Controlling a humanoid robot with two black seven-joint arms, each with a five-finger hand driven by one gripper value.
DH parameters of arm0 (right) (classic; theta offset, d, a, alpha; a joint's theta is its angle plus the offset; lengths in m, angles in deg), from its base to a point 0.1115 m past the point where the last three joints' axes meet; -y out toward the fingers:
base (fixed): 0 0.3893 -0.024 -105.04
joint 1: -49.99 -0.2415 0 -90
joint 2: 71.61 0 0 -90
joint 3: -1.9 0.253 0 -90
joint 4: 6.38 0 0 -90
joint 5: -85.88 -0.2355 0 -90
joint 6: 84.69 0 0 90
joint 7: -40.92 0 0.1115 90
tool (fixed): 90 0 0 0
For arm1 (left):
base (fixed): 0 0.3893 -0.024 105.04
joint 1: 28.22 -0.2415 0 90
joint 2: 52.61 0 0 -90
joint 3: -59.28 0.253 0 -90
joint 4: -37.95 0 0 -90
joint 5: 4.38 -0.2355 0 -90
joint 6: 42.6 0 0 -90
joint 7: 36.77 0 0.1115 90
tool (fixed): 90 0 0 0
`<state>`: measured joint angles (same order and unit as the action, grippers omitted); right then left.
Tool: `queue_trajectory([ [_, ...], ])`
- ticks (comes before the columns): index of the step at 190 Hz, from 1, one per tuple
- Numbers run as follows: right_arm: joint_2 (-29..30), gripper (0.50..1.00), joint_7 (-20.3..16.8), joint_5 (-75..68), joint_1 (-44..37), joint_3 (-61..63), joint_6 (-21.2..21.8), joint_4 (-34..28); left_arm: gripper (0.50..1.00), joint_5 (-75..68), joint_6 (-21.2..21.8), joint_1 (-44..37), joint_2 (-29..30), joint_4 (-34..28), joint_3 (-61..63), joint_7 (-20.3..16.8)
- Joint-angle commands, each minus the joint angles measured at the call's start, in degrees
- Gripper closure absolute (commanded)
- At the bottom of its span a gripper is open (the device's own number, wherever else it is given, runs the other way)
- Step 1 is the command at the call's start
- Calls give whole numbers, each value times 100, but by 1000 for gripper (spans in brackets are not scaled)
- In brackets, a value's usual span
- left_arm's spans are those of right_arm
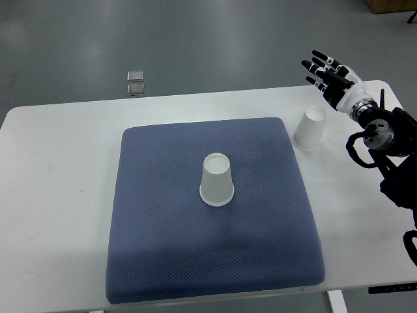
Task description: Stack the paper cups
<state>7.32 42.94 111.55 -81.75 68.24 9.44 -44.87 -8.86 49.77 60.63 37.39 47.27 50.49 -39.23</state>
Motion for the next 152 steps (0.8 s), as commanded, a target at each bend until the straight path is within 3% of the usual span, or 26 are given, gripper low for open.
queue_trajectory([
  [1, 0, 585, 0, 0, 0, 10, 0, 0, 500, 0, 0, 0, 0, 18, -53, 0],
  [152, -9, 583, 18, -18, 0, 54, 53, 9, 500, 0, 0, 0, 0, -35, 0, 0],
])
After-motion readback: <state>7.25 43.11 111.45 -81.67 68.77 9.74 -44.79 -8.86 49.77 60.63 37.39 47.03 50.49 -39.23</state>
